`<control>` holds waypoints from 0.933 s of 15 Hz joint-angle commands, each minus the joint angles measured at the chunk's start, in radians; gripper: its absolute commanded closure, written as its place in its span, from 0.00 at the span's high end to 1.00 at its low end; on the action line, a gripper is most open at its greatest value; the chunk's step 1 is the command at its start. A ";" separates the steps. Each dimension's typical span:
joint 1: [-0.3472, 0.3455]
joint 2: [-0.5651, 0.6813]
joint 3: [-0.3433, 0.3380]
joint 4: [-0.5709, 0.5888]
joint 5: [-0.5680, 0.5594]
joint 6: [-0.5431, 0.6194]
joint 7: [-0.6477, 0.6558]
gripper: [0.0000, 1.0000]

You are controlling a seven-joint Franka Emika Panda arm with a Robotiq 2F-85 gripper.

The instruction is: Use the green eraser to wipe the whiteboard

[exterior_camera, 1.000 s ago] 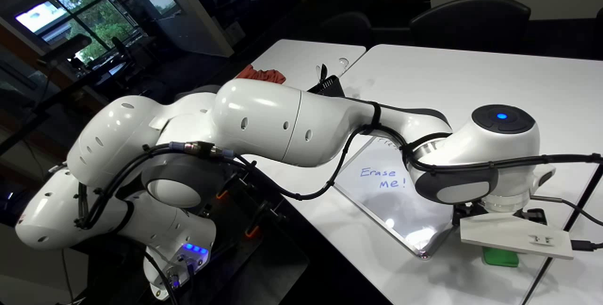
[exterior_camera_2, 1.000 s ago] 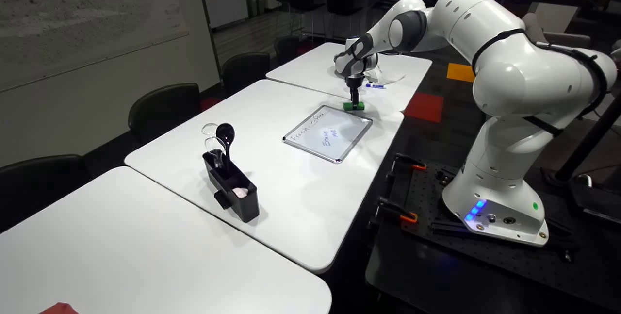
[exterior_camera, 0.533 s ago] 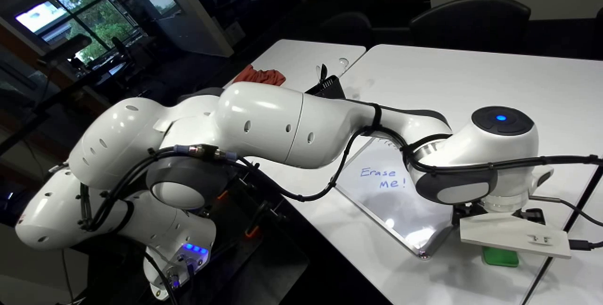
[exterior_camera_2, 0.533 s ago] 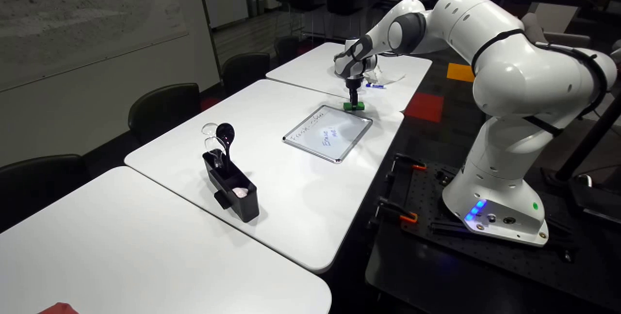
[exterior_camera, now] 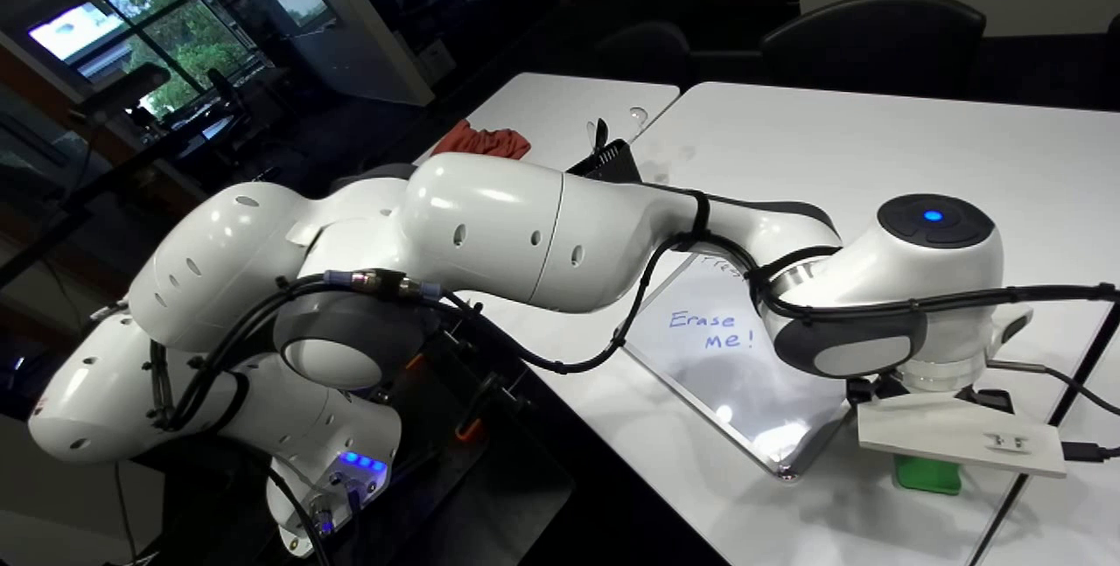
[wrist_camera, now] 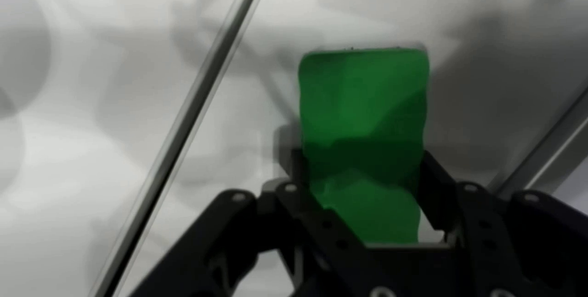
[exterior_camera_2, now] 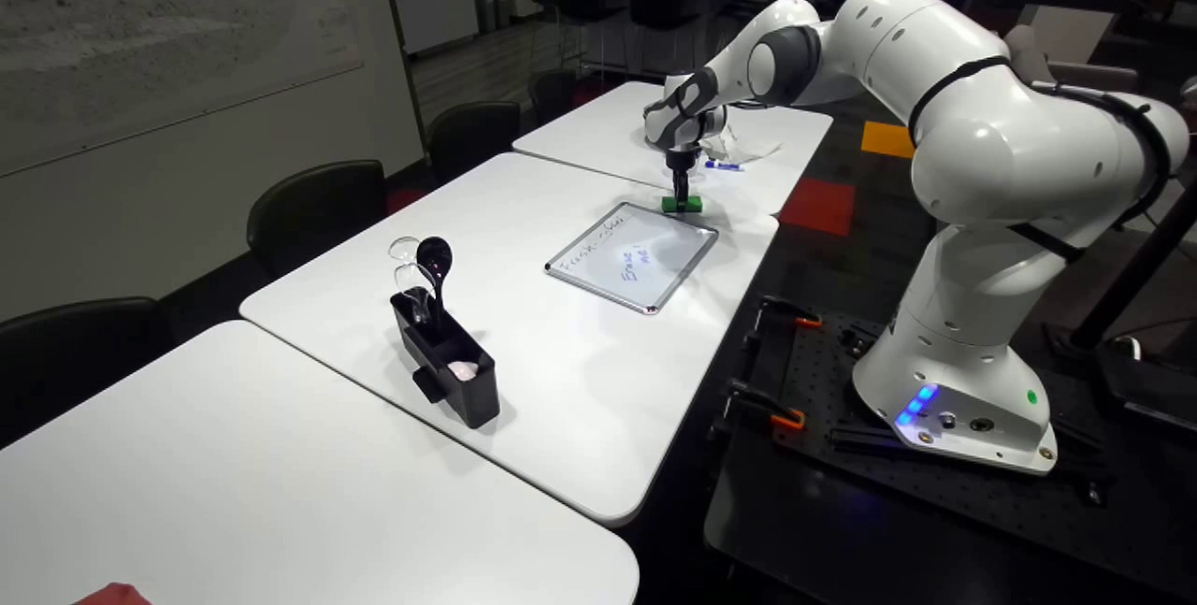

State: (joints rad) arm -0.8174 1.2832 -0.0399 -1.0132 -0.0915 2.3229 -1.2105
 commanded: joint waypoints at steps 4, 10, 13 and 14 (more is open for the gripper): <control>-0.010 -0.100 0.010 -0.106 -0.002 0.059 -0.030 0.33; -0.002 -0.270 0.016 -0.361 -0.020 0.281 -0.097 0.33; 0.002 -0.332 0.036 -0.487 -0.033 0.365 -0.140 0.33; 0.003 -0.352 0.046 -0.532 -0.038 0.390 -0.155 0.33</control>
State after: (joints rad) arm -0.8162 1.0454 -0.0190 -1.3486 -0.1076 2.6298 -1.3220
